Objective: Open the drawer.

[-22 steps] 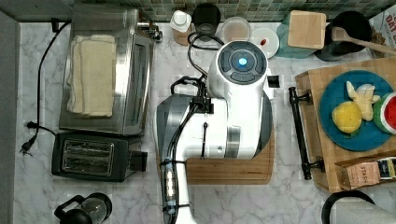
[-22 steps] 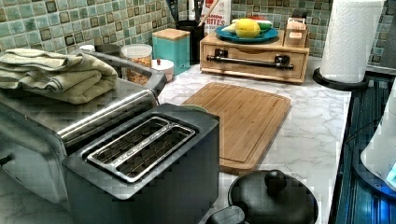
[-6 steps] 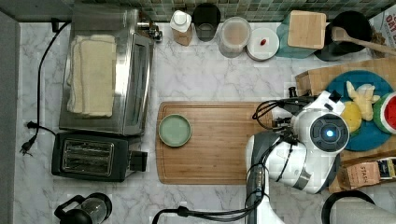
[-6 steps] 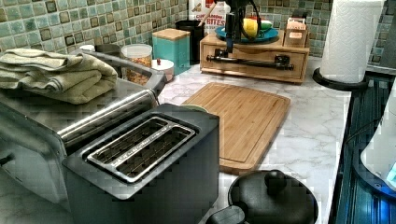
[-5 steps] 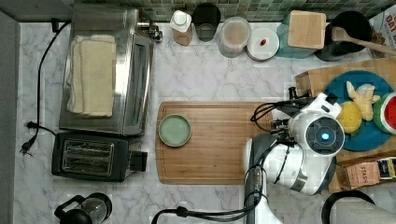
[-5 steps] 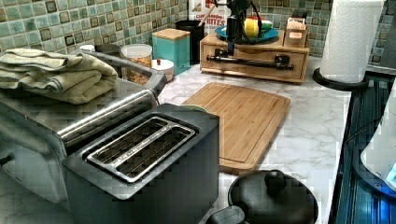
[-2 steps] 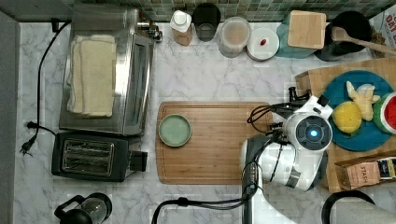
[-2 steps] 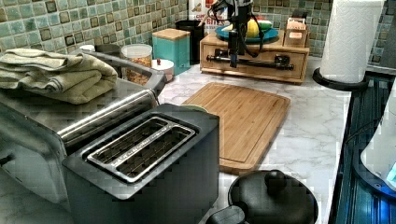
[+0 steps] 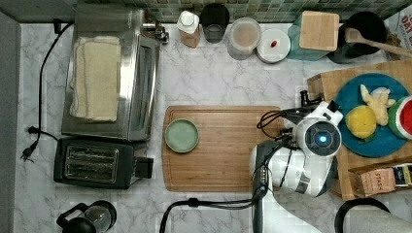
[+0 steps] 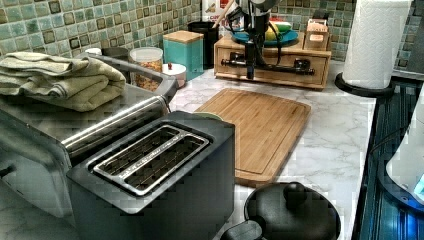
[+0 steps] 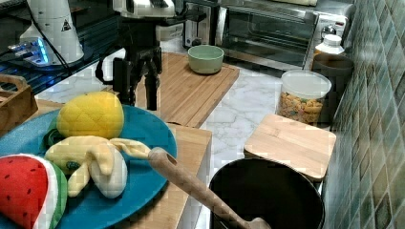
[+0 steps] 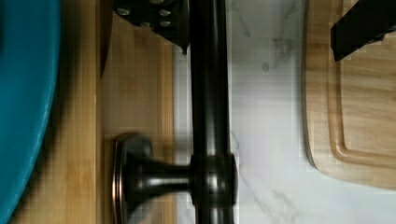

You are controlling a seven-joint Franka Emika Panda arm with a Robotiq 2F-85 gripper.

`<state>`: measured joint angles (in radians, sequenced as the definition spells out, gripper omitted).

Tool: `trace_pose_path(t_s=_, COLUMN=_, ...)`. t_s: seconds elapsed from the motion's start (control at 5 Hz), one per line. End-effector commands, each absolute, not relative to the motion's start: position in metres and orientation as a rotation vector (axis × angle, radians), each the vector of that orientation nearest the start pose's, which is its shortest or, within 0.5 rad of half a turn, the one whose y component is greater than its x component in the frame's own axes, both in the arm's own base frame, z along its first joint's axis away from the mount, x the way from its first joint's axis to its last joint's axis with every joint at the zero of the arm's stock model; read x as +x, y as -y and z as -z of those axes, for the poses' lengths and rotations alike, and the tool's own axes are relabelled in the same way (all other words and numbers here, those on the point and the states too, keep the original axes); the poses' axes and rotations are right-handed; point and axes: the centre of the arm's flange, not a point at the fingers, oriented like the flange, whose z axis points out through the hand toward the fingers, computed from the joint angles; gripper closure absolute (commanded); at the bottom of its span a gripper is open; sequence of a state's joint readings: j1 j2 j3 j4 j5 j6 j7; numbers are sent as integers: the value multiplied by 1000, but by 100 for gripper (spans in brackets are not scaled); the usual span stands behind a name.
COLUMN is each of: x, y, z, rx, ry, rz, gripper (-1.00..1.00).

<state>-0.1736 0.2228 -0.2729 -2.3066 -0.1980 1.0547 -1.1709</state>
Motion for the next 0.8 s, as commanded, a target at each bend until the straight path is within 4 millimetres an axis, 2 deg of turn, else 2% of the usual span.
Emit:
trace_pose_path(t_s=0.2, x=483, y=246, z=-241, rx=-3276, ry=6, rz=-29, gripper=-100)
trace_pose_path(t_s=0.4, x=482, y=220, z=-254, rx=-3243, ry=61, rz=-81, gripper=-100)
trace_pose_path(t_s=0.6, x=480, y=192, z=-258, rx=-3164, ry=138, rz=-106, gripper=-100)
trace_pose_path(t_s=0.8, x=478, y=148, z=-252, rx=-3094, ry=232, rz=-87, gripper=-100)
